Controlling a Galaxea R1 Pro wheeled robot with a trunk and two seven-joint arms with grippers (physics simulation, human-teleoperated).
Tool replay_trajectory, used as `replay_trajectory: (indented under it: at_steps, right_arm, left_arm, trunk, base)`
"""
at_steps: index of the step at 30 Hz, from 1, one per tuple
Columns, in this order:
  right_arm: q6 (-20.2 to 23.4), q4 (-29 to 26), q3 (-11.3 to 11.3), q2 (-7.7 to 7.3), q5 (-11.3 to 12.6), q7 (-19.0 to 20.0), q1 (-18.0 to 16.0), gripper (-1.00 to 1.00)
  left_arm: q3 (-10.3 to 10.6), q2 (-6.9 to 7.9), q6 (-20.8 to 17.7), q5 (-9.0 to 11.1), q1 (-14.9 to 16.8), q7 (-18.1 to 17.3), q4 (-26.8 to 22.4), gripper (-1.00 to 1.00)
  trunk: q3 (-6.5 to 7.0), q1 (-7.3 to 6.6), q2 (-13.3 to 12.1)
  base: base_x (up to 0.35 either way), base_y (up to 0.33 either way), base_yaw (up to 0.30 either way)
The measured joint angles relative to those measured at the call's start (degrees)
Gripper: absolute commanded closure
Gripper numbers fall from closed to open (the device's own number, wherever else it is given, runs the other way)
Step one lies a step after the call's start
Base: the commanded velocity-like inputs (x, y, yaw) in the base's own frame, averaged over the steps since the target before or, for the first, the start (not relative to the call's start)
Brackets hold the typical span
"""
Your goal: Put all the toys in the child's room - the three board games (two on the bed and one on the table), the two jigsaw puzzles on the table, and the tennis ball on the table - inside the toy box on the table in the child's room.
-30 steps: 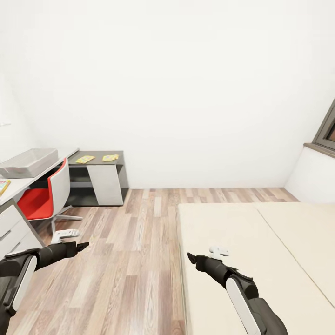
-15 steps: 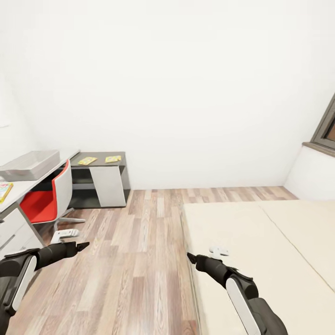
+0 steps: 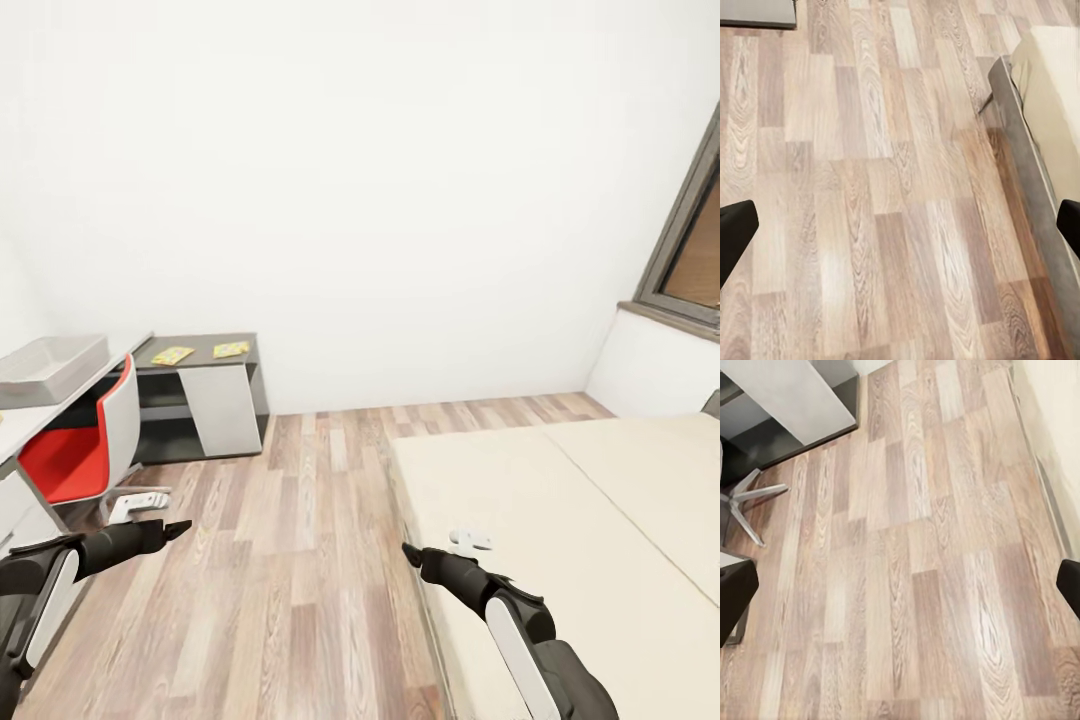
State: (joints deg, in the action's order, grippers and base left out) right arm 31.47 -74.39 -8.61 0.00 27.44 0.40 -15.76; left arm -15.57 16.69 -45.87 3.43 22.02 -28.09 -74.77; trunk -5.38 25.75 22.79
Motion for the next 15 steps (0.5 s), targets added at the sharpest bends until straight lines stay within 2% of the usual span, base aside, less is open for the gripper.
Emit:
replay_trajectory:
  at_steps: [6, 15]
  right_arm:
    - [0.02, 0.0, 0.0, 0.0, 0.03, 0.0, 0.0, -1.0]
    - [0.09, 0.02, 0.08, 0.0, 0.07, 0.0, 0.0, -1.0]
  left_arm:
    - [-0.06, 0.0, 0.02, 0.03, 0.0, 0.0, -0.01, -1.0]
    - [-0.08, 0.0, 0.1, 0.08, -0.03, -0.09, -0.16, -1.0]
  trunk:
    - [0.34, -0.01, 0.01]
    - [0.85, -0.02, 0.01]
  base:
    - [0.078, 0.278, -0.225]
    - [0.219, 0.212, -0.226]
